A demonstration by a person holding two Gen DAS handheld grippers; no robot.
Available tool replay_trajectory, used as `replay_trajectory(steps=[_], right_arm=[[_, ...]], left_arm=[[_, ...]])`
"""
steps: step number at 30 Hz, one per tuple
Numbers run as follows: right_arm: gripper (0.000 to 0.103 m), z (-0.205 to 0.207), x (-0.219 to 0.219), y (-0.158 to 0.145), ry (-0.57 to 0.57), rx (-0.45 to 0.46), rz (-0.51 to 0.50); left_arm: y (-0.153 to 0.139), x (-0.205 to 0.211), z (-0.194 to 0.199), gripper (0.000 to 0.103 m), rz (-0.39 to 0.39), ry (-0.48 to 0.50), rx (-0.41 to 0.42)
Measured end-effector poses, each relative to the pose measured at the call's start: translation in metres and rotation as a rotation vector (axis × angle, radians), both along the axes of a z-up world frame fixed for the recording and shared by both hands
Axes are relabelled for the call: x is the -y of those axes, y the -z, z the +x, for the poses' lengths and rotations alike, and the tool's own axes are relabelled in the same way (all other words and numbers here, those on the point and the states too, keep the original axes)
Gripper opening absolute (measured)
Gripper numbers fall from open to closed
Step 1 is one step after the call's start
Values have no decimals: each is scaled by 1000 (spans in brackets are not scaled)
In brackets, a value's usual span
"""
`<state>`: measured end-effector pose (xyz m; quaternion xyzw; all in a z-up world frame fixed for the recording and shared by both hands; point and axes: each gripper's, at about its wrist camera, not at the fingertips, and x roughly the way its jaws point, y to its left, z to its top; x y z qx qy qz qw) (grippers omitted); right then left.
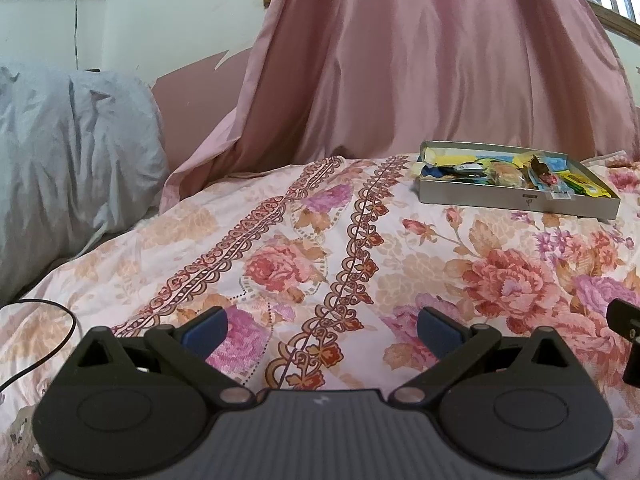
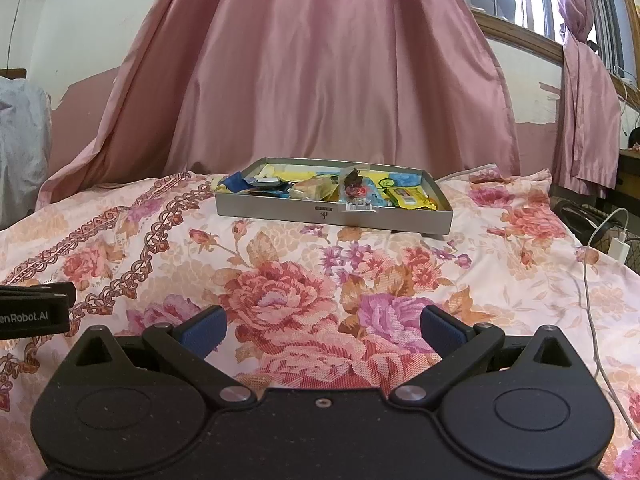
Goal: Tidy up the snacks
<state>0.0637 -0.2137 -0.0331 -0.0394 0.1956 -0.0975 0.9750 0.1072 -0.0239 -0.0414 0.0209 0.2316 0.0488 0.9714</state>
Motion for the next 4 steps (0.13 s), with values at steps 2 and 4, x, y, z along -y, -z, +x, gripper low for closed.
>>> replay_trajectory(steps=[2,4], right_arm=[[102,1,0,0,0,0,0],[102,0,0,0,0,-1,0]], left_arm=[[0,-1,0,102,-2,-2,-3],[1,-1,0,102,-5,-5,-5]])
